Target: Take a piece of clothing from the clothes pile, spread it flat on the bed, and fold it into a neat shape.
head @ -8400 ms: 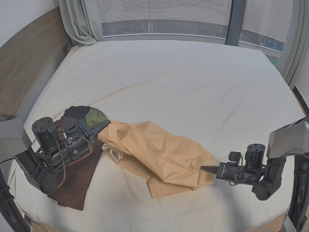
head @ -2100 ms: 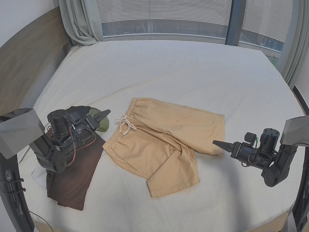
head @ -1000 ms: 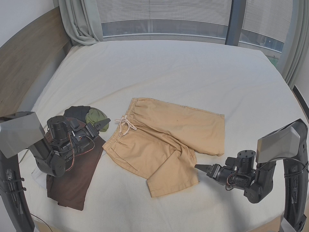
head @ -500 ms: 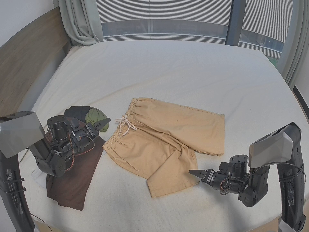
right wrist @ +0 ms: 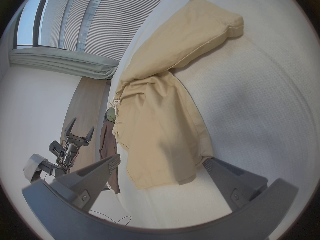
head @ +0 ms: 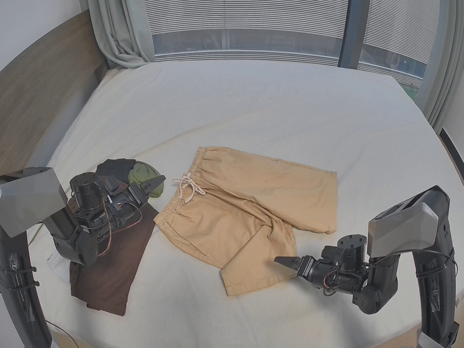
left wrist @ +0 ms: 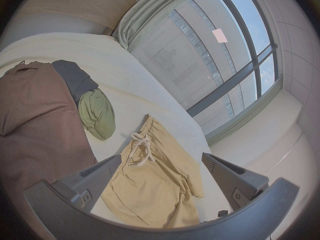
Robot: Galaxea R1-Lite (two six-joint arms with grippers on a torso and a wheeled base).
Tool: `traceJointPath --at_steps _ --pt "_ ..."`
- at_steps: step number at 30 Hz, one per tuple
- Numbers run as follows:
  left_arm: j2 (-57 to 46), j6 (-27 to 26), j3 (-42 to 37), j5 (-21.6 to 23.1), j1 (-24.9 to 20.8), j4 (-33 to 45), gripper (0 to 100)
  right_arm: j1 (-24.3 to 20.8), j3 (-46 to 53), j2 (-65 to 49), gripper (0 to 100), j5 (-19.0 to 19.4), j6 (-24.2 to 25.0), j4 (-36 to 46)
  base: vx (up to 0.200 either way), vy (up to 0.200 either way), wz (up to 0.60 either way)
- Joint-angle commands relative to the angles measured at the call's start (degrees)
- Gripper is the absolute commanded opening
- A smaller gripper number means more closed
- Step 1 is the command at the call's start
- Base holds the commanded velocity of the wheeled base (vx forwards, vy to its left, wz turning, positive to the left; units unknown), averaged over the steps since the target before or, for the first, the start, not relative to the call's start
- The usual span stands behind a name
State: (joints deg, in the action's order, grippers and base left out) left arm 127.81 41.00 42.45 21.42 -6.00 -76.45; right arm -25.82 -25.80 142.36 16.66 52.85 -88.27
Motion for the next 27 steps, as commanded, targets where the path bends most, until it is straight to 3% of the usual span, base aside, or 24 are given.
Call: traceJointPath --at_steps 1,27 --pt "0.1 0.0 0.0 0.0 -0.1 0.0 100 -0.2 -0.7 -0.5 100 -0.1 0.4 -0.1 0.000 0.000 0.00" --pt "0.3 0.1 0.1 0.0 -0.2 -0.5 100 1.4 -3.2 -3.1 100 -3.1 3.8 0.6 0.000 0.000 0.00"
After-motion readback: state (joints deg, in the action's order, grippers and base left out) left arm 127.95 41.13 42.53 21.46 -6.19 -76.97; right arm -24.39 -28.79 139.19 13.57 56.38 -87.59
